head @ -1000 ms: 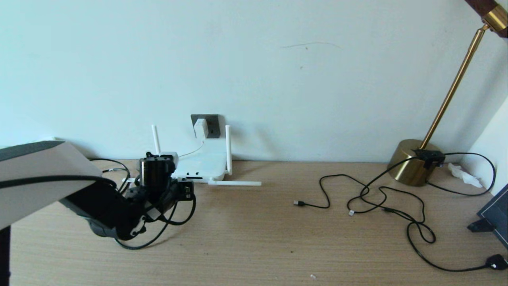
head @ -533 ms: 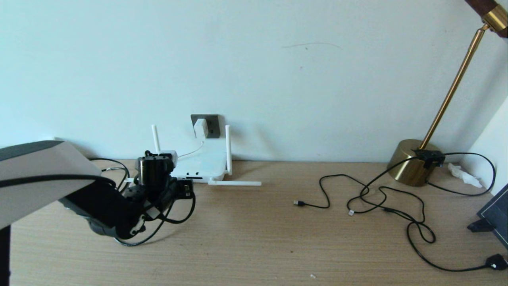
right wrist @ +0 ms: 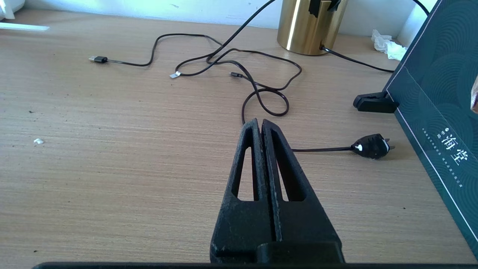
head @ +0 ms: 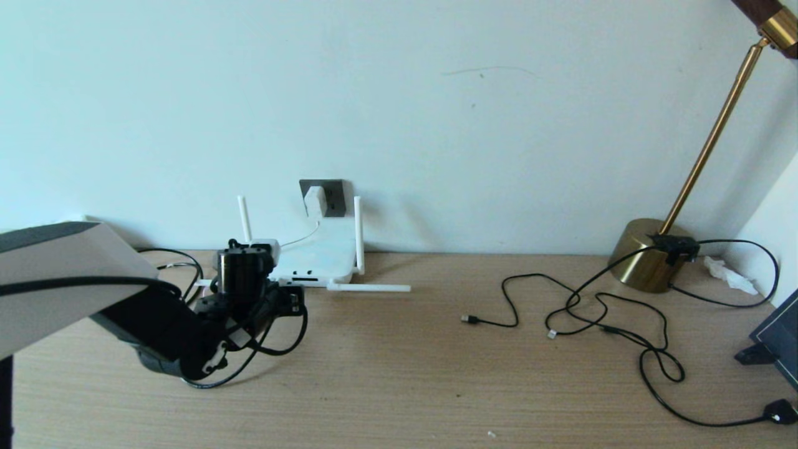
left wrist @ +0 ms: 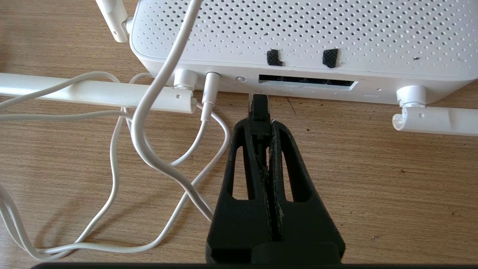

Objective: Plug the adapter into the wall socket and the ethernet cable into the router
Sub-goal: Align cable and router interface

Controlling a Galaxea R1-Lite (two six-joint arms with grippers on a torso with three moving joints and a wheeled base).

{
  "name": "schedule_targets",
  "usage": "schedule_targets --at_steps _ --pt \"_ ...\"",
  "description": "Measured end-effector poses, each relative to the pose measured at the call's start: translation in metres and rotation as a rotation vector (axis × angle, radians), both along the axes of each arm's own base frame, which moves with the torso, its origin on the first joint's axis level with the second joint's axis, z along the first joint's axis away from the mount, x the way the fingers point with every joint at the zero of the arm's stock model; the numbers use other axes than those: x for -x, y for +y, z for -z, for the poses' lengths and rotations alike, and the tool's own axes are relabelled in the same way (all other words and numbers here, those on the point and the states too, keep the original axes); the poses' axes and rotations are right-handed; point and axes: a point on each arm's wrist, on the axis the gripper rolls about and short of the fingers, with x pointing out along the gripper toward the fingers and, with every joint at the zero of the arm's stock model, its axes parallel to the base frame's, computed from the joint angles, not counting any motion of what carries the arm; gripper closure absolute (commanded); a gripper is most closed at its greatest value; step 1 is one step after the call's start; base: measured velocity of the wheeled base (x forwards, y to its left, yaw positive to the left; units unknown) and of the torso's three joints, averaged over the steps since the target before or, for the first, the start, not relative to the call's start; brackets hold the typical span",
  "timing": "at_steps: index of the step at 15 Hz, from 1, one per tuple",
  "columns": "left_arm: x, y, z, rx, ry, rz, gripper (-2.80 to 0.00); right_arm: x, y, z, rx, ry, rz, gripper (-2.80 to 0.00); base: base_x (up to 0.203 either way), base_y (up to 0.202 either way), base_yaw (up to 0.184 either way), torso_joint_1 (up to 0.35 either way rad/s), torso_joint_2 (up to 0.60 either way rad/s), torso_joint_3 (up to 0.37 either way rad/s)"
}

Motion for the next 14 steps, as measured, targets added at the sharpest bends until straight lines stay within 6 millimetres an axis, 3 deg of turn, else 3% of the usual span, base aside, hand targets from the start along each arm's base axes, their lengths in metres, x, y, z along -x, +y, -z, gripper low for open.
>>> schedule_targets --at_steps 14 --pt "-0.0005 -0.0018 -0.0035 0.012 -0.047 0.005 0.00 0.0001 0.0000 -0.0004 -0.005 -0.001 0.001 0.00 0.000 0.000 0.000 0.000 0.00 0.000"
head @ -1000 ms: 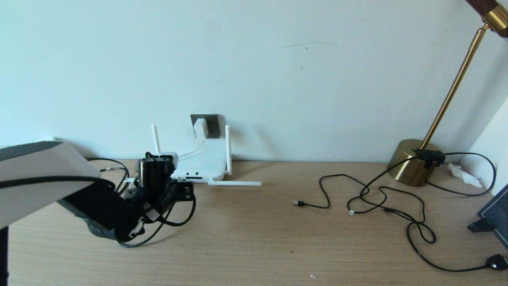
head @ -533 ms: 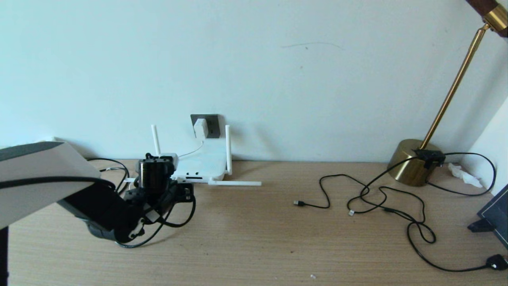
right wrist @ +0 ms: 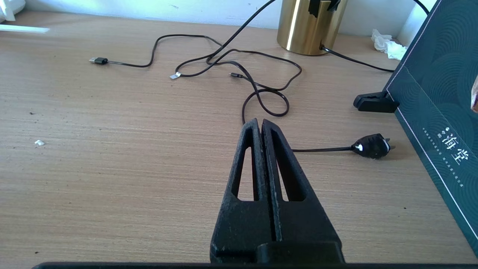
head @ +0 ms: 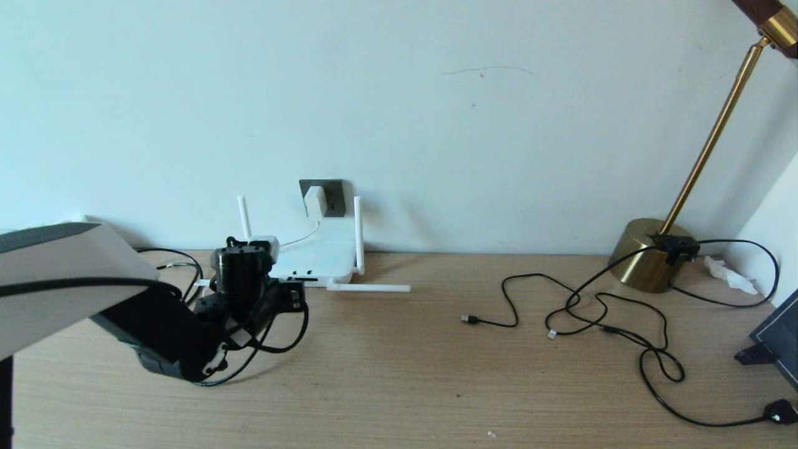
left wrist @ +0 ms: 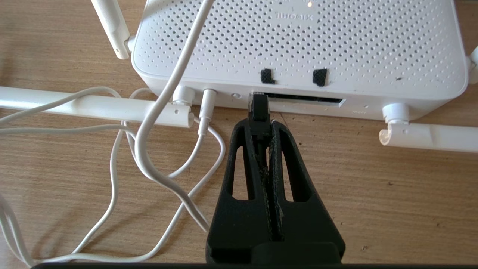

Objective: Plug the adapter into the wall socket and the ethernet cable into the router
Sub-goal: Align cable and router interface

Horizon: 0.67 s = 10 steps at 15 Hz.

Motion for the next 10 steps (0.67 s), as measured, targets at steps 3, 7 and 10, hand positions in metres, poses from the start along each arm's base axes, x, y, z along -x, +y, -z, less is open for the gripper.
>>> schedule_targets --at_steps 3,7,10 --pt "-0.0009 -0.0008 -0.0012 0.009 -0.028 0.003 0.00 0.0000 0.0000 0.0000 -0.001 0.000 0.000 0.00 0.000 0.000 0.000 0.000 0.00 0.000" --pt "-0.0014 -0.0035 -0.0034 0.018 -0.058 0.012 0.00 0.0000 0.0000 0.0001 -0.002 0.001 0.000 0.00 0.000 0.000 0.000 0.000 0.00 0.000" --pt "-0.0009 -0.0062 -0.0031 0.019 -0.058 0.021 0.00 0.0002 0.0000 0.0001 0.001 0.004 0.002 0.00 0.000 0.000 0.000 0.000 0.00 0.000"
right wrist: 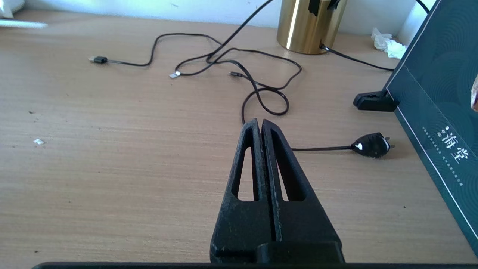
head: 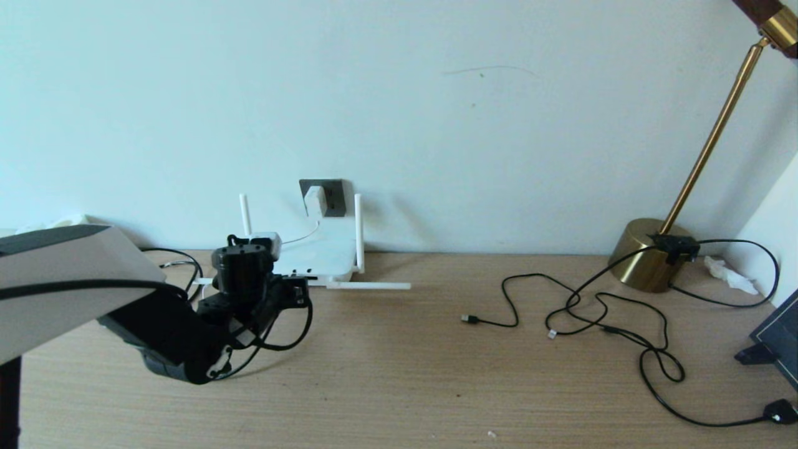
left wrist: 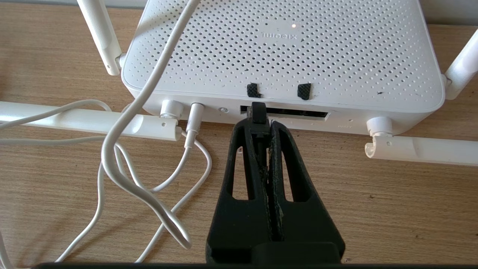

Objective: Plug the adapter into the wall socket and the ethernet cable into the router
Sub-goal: Align cable and router interface

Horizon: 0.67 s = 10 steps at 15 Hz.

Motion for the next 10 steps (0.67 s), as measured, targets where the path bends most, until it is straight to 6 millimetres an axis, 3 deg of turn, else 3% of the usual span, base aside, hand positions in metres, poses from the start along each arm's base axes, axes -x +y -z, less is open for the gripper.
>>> schedule_targets --at_steps 7,10 --pt "0.001 -0.001 0.004 0.006 -0.014 0.004 0.00 0.013 0.000 0.000 0.008 0.208 0.008 0.00 0.000 0.000 0.000 0.000 0.00 0.000" --pt "0.001 -0.001 0.005 0.009 -0.022 0.004 0.00 0.014 0.000 -0.001 0.005 0.212 0.007 0.00 0.000 0.000 0.000 0.000 0.00 0.000"
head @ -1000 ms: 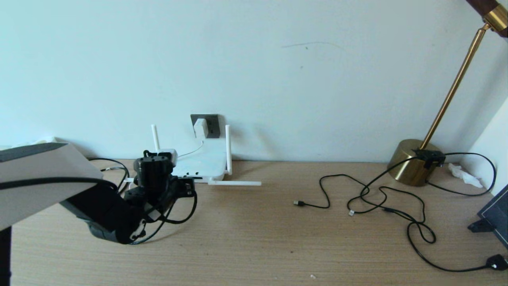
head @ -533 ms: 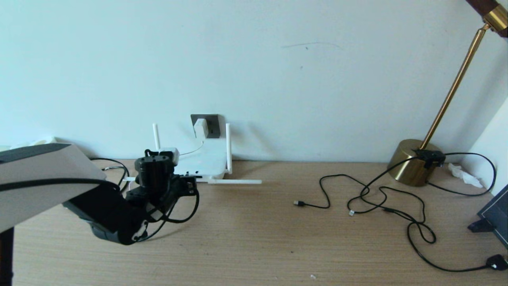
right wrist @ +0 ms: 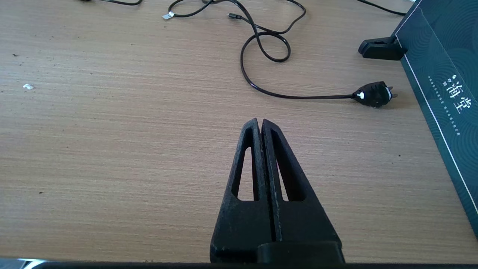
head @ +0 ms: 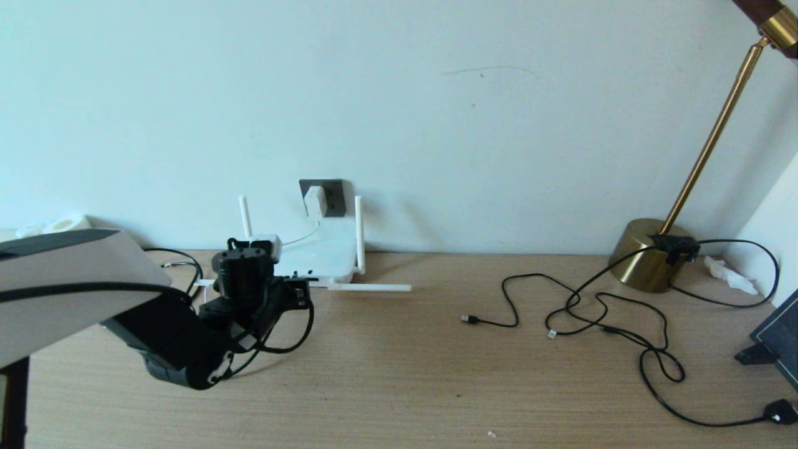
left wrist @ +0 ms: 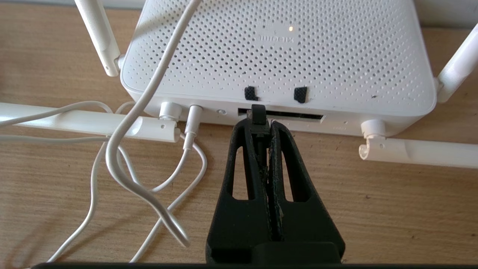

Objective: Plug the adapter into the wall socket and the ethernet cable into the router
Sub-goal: Align cable and router interface

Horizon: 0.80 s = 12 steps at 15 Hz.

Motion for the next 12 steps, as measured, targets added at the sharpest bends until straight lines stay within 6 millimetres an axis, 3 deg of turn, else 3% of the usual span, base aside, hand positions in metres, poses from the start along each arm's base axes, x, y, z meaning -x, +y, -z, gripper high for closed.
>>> schedule_targets --at_steps 12 --pt "0.0043 0.0010 0.0030 0.005 -0.005 0.015 0.00 0.0002 0.0000 0.0003 -0.003 0.004 -0.001 0.00 0.000 0.000 0.000 0.000 0.00 0.000"
